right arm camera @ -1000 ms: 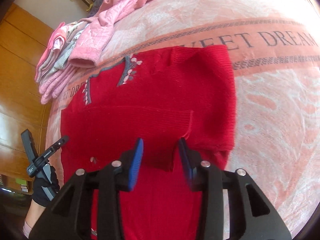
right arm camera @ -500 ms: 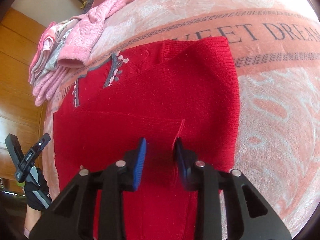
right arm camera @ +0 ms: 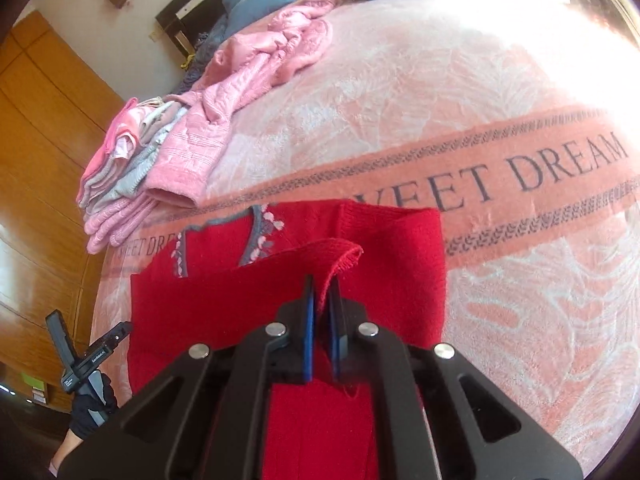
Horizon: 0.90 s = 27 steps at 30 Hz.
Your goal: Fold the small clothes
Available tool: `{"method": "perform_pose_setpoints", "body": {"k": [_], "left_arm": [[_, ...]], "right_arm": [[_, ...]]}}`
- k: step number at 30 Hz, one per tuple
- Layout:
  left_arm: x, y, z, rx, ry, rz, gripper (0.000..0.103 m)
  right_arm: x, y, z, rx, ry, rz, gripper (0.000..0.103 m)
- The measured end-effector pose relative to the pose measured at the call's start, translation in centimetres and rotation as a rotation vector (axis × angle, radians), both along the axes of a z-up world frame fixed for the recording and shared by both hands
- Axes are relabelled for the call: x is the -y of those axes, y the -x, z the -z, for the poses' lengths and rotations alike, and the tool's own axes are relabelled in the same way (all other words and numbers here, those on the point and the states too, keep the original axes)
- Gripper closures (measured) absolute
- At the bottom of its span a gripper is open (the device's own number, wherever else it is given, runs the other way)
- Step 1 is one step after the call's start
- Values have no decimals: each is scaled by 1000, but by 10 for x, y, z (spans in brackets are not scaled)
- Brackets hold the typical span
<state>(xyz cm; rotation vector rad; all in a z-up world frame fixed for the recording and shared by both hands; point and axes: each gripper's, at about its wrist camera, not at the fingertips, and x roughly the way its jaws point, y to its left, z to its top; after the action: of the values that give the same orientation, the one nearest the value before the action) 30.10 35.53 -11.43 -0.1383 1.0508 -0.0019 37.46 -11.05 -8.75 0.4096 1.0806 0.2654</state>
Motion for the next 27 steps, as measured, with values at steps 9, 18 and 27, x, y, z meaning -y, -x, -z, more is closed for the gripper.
{"method": "perform_pose_setpoints", "body": {"k": [9, 18, 27], "left_arm": [[10, 5, -14, 80, 17, 19, 40], [42, 2, 2, 25, -55, 115, 40], [26, 12, -8, 2, 89, 48, 38]], "right_arm": [[17, 3, 18, -64, 43, 15, 81], [0, 9, 37, -102, 165, -47, 81], [11, 26, 25, -77, 134, -47, 81]]}}
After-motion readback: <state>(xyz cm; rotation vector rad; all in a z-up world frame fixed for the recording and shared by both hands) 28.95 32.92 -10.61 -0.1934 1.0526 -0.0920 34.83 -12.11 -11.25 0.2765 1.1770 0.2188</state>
